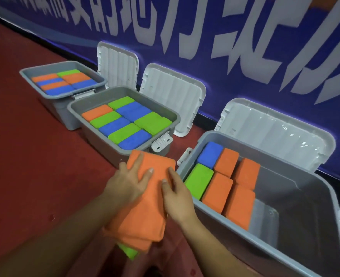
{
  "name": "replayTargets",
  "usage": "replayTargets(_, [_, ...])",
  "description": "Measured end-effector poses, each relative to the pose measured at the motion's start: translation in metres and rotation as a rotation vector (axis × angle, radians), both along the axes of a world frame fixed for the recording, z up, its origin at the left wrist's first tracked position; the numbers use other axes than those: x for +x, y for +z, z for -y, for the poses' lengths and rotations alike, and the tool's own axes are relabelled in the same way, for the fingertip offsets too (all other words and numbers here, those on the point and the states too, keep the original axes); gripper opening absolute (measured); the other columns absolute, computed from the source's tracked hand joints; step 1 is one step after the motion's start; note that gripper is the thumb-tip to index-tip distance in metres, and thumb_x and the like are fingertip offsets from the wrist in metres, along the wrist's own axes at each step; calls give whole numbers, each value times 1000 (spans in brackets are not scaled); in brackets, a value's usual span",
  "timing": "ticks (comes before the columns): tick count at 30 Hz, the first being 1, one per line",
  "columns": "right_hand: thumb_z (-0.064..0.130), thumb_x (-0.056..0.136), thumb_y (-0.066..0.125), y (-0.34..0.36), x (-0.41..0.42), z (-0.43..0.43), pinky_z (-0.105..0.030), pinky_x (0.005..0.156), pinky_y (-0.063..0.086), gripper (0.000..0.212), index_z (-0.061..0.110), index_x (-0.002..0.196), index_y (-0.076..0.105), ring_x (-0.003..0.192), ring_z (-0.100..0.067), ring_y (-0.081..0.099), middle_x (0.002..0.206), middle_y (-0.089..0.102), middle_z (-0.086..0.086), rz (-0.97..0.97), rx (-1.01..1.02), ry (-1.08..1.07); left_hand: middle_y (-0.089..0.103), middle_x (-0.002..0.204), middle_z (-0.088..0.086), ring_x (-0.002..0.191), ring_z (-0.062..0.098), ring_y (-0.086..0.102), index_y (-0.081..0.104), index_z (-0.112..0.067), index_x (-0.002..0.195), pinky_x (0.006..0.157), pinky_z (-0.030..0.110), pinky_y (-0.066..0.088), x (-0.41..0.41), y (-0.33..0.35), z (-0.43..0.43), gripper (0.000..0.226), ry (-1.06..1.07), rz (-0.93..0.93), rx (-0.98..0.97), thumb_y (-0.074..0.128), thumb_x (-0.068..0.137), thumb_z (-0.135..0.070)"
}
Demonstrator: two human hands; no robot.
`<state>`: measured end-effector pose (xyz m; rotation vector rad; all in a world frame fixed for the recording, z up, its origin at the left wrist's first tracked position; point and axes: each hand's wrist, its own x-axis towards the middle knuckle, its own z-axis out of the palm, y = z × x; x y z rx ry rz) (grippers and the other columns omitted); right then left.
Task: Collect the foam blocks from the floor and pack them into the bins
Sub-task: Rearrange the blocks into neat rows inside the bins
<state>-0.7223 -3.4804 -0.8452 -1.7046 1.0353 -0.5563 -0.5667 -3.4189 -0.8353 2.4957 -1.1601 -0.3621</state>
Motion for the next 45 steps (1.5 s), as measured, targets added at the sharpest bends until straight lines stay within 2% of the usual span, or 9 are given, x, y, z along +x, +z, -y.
replayTargets(6, [80,78,50,81,-38,45,-53,103,51,52,78,128,36,121,-23,61,142,49,4,451,59,-393,32,145,13,132,40,45,6,-34,158,110,50,37,-38,89,66,89,-149,-76,-435,33,86,-79])
replayTargets(8, [95,74,39,109,-70,68,-48,99,51,72,67,140,36,123,-16,59,145,51,9,524,136,-483,30,145,10,135,36,41,8,-34,156,113,50,35,-69,109,98,91,-251,-149,-567,26,80,-81])
replayTargets(11, [83,91,30,136,-131,95,-37,89,44,66,35,109,72,99,-13,64,108,72,6,594,223,-488,26,154,2,144,25,26,14,-37,155,118,53,19,-127,135,145,96,-359,-299,-610,18,72,-86])
replayTargets(18, [43,89,72,159,-256,127,-41,64,49,29,20,96,55,63,-19,57,79,60,-5,345,66,-590,30,144,-8,136,17,36,31,-48,133,118,46,27,-248,143,216,85,-570,-852,-463,29,60,-92])
replayTargets(20, [27,89,72,151,-275,134,-45,67,55,24,22,107,56,65,-17,66,84,67,0,280,46,-602,27,149,-9,138,9,34,41,-51,125,118,39,24,-273,135,233,70,-663,-930,-387,27,68,-89])
replayTargets(23, [33,93,67,127,-286,151,-41,91,57,66,41,149,33,105,-10,67,125,62,14,136,-61,-634,28,153,-6,137,-5,28,44,-43,139,118,26,19,-309,112,260,63,-759,-952,-362,29,87,-75])
replayTargets(30, [40,101,58,46,-275,201,-7,90,33,75,34,162,16,116,2,46,143,45,14,-48,-104,-732,8,169,-9,155,12,10,-1,-30,162,122,28,8,-308,33,308,61,-778,-740,-67,15,107,-53])
replayTargets(34, [43,103,51,-11,-248,224,-21,98,35,72,31,162,12,134,-21,52,155,47,-6,-112,-8,-721,17,167,-14,155,14,-8,5,-28,162,122,49,4,-290,-14,324,57,-762,-149,41,15,109,-45])
replayTargets(45, [49,105,43,-83,-212,256,-31,106,36,66,39,161,10,138,-24,45,158,36,-11,-213,107,-621,-8,170,-7,155,17,-13,-8,-28,161,122,54,-12,-251,-95,342,78,-781,246,159,-19,87,-51])
